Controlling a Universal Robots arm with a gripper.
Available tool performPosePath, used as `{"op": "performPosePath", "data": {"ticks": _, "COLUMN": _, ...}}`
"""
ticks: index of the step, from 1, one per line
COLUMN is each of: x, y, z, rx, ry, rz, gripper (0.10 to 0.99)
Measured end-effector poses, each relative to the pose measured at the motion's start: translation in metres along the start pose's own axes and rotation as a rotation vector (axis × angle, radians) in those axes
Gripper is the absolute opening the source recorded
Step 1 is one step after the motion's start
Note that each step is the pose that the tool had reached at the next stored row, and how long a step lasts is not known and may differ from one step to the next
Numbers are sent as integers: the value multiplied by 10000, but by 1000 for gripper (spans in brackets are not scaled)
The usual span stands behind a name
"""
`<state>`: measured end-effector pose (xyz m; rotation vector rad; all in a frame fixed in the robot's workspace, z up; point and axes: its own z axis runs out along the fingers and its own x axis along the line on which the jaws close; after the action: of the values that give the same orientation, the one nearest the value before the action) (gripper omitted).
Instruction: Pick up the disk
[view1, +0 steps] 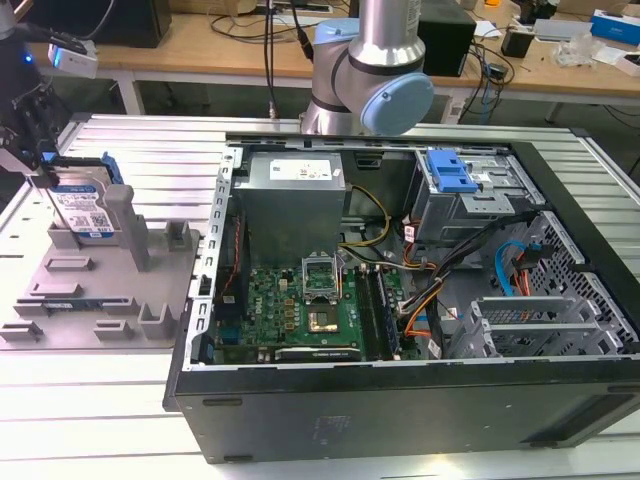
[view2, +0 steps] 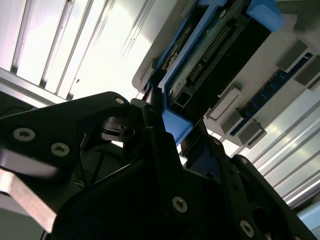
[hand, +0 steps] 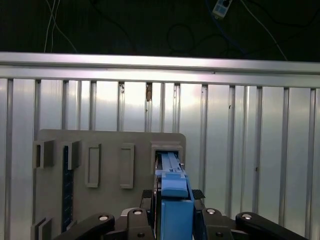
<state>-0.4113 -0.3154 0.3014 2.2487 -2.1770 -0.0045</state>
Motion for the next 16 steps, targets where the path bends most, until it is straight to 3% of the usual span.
{"op": "performPosePath", "data": {"ticks": 16, "x": 11, "y": 1, "z": -3, "rx": 2, "ry": -16, "rz": 0, "gripper": 369}}
